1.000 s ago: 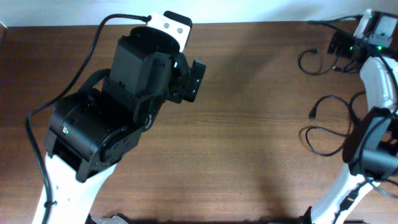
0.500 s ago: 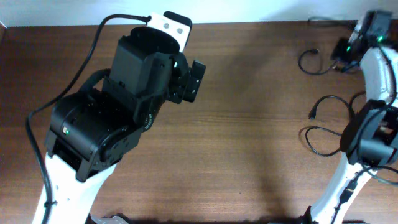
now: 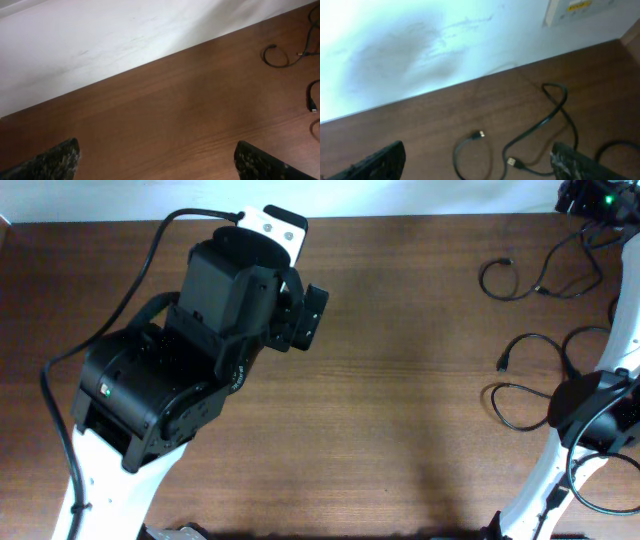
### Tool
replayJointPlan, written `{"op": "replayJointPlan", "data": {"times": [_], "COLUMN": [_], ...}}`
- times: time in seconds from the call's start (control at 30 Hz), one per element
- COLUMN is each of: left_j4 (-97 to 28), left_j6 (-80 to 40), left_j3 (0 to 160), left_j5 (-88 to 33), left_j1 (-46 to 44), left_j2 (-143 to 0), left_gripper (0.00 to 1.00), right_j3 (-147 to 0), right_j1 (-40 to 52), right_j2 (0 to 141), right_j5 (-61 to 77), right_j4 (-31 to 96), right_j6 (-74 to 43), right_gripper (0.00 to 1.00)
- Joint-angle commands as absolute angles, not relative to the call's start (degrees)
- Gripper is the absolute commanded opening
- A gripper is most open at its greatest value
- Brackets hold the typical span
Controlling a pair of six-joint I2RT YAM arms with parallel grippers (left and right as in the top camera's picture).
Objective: Untangle cables
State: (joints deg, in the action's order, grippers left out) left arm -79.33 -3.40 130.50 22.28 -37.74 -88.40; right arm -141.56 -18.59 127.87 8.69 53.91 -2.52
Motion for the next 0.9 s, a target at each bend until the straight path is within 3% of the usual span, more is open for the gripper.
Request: {"op": "replayJointPlan", "data": {"times": [0.0,0.43,0.47,0.5,0.67,0.87], "left_j4": [-78.98,-77.67,-77.65,-77.67,-77.69,-77.71], "left_j6": [-2.70,-2.72,-2.74,-2.72,-2.74,-2.72], "left_j3": [130.65,130.65,130.65,130.65,130.65,130.65], "left_j5": [22.15,22.28,22.26,22.26,22.26,22.26], "left_j1": [-37.58,-37.58,-37.58,-37.58,-37.58,-37.58], "left_j2": [-88.49,-88.49,-88.49,-88.49,-88.49,-88.49], "left_gripper": [0.99,0.99,0.99,0.99,0.99,0.99], "right_j3": [-141.53,-141.53,-141.53,-141.53,-143.59,-158.85], "right_j1": [-18.65,-18.37,-18.39,-18.39,-17.69,-15.18], "right_j2": [131.28,147.20,147.52,147.65,145.84,141.58], "right_j5": [5.74,2.44,2.44,2.33,4.67,28.21], "right_j4": [52.97,51.72,51.77,51.88,53.45,61.32], "right_j6": [-3.97,-9.54,-9.50,-9.54,-8.29,-3.31], "right_gripper": [0.99,1.00,0.63,0.04,0.04,0.04]}}
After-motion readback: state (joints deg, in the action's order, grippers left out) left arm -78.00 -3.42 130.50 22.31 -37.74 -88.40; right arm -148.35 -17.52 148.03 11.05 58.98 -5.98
